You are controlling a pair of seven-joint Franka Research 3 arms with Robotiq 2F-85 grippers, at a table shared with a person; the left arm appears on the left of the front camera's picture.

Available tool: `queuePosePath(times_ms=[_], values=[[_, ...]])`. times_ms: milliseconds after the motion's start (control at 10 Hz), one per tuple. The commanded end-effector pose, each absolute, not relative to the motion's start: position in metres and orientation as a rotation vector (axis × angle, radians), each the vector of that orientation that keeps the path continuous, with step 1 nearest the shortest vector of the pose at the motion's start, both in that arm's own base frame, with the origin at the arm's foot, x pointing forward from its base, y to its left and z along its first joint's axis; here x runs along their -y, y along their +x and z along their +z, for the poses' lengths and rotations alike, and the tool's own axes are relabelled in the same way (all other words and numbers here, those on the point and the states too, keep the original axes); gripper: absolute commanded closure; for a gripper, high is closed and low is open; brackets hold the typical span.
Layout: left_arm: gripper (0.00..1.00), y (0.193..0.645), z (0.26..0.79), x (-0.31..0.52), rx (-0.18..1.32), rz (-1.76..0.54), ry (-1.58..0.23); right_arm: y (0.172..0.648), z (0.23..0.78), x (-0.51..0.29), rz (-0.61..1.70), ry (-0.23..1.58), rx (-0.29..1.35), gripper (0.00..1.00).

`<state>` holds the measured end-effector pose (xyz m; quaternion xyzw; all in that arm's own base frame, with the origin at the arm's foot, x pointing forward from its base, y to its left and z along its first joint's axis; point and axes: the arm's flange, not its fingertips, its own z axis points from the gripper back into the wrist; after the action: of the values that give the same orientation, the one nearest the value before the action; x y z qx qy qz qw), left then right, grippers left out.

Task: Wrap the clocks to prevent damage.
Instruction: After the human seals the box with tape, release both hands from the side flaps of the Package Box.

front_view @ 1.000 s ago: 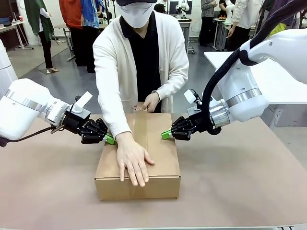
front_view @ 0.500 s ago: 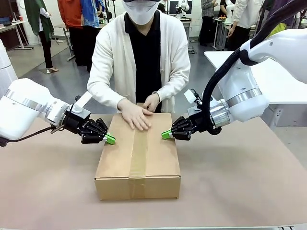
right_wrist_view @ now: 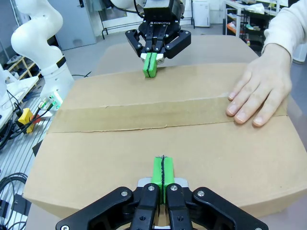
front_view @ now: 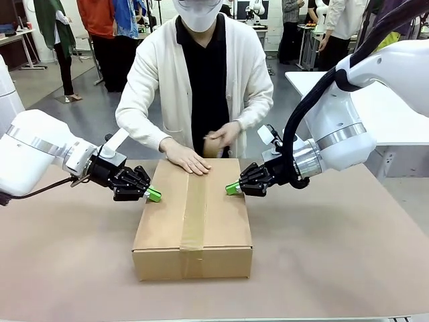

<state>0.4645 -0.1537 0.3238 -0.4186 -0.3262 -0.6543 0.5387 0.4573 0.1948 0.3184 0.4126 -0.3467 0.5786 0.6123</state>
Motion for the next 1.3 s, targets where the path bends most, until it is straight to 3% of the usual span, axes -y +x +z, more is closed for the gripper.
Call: queuePosePath(times_ms=[0,1200], values=[[1.0,0.4636,0.3204,0.1542,0.777,-1.563,-0.985,0.4561,0.3137,-0.195,1.324,0.946,0.8,0.99],[1.0,0.4636,0.3204,0.1542,0.777,-1.563,-0.985,0.4561,0.3137,-0.195,1.324,0.946,0.8,0.99]])
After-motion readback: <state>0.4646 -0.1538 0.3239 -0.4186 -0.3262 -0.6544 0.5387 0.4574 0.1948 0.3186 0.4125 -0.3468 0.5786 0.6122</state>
